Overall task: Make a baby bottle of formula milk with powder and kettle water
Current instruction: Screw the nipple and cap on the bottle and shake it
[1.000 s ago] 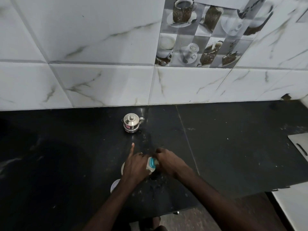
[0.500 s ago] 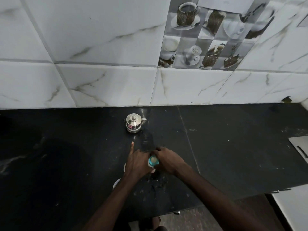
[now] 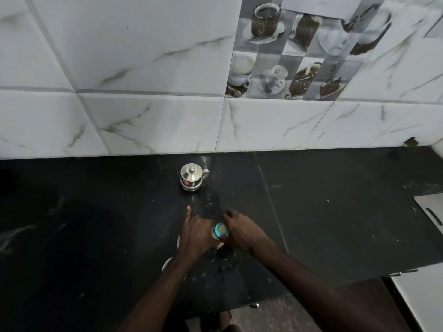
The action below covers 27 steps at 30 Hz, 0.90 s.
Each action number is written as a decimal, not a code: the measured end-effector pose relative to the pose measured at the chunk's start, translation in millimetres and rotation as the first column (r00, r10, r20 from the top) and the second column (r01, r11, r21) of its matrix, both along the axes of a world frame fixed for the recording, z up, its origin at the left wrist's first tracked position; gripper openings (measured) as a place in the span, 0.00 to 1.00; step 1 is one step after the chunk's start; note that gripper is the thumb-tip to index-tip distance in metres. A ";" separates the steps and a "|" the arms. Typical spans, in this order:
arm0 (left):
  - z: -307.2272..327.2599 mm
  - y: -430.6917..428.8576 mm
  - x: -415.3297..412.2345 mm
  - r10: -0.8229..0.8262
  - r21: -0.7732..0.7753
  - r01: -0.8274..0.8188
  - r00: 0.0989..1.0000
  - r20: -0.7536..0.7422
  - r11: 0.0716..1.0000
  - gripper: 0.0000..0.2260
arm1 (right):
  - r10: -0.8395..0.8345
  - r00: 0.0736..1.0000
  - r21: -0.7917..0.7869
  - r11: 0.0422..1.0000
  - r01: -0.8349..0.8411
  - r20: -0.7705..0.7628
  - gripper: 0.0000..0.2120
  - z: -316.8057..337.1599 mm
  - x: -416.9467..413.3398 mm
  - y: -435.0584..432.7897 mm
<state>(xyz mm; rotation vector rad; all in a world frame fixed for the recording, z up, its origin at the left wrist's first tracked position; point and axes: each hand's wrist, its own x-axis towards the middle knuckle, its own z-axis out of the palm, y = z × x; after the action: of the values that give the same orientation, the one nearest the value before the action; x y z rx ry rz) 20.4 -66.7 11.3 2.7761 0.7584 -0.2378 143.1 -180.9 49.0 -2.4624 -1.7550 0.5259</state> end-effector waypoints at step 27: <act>8.4 -9.9 -0.3 -0.040 0.016 0.038 0.982 0.182 0.999 0.18 | 0.048 0.998 0.074 0.996 -0.045 -0.037 0.25 3.4 7.3 -8.8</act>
<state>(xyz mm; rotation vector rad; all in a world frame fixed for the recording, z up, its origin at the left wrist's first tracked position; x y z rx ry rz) 20.1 -76.6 19.7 2.7775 0.6627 0.0149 150.4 -189.7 52.3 -2.3518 -1.7876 0.4999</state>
